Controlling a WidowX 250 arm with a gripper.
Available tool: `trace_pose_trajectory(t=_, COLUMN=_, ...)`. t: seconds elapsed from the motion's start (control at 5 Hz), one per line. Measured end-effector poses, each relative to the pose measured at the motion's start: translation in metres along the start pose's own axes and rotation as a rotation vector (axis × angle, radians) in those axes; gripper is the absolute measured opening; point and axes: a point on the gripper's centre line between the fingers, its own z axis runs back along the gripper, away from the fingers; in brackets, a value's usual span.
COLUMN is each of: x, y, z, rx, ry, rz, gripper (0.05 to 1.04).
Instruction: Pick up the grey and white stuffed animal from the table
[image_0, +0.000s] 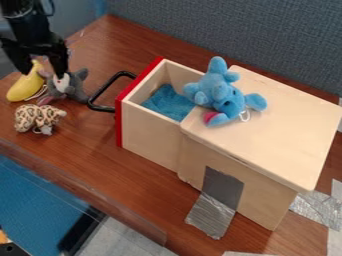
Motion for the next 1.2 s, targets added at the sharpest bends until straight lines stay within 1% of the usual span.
trace_pose_trajectory(t=0.2, x=0.008, y=-0.019, z=-0.002, rx=-0.022, ry=-0.023, rz=0.000, gripper=1.000)
trace_pose_trajectory(t=0.4, x=0.014, y=-0.038, z=-0.004, rx=-0.030, ry=-0.043, rz=-0.020, gripper=1.000)
trace_pose_trajectory(t=0.6, x=0.018, y=-0.032, z=-0.011, rx=0.018, ry=-0.029, rz=-0.023, gripper=1.000)
trace_pose_trajectory(t=0.8, x=0.010, y=-0.020, z=-0.021, rx=0.062, ry=0.030, rz=0.001, gripper=1.001)
trace_pose_trajectory(t=1.0, x=0.002, y=-0.008, z=-0.021, rx=0.093, ry=0.066, rz=0.007, gripper=1.001)
trace_pose_trajectory(t=1.2, x=-0.010, y=-0.007, z=-0.023, rx=0.110, ry=0.112, rz=-0.019, gripper=0.953)
